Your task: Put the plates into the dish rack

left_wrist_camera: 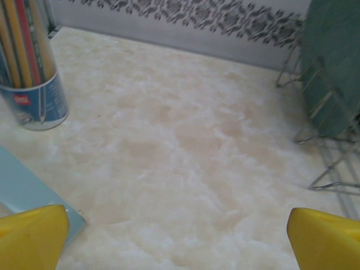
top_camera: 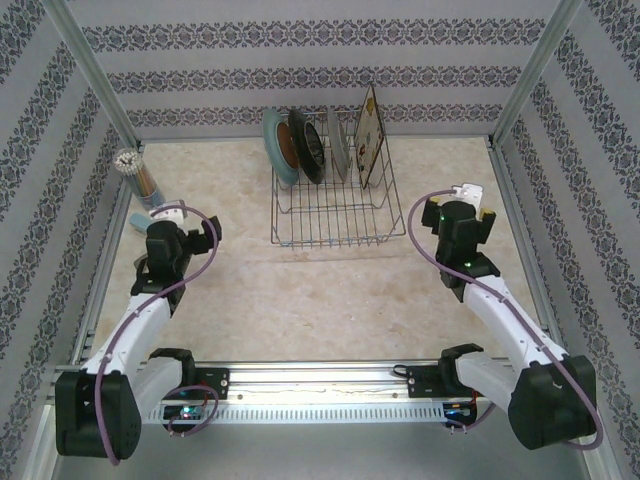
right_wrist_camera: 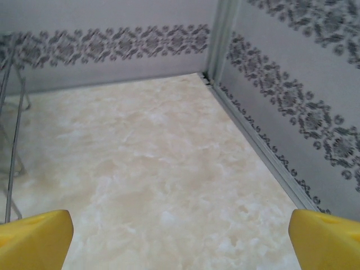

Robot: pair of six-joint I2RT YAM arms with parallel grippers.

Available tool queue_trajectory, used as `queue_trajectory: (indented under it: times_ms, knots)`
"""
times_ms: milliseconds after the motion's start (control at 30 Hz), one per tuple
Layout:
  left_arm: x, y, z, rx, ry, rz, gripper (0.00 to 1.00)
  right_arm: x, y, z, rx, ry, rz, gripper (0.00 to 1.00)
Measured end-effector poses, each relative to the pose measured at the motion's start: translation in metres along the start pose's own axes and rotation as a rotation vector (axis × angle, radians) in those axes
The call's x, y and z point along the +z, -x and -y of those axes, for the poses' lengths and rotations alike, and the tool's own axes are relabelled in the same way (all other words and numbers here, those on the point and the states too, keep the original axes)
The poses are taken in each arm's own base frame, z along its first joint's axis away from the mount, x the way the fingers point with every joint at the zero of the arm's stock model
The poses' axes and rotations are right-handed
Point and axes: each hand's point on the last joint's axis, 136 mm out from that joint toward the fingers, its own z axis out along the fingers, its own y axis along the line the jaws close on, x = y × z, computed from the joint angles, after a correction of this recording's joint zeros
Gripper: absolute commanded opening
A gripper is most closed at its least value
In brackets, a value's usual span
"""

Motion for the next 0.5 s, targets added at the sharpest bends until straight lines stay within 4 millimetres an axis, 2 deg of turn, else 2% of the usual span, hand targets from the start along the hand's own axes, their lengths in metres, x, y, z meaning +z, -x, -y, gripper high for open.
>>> queue_trajectory:
  times_ms: [67, 200, 500]
  knots:
    - [0.008, -0.012, -0.007, 0.019, 0.029, -0.005, 1.00, 0.006, -0.010, -0.006, -0.034, 0.038, -0.010, 0.98]
    - [0.017, -0.023, -0.015, 0.045, 0.063, 0.011, 1.00, 0.017, -0.035, -0.010, -0.068, 0.083, -0.047, 0.98]
    - [0.033, -0.020, -0.019, 0.103, 0.091, 0.069, 1.00, 0.039, -0.073, -0.027, -0.114, 0.156, -0.077, 0.98]
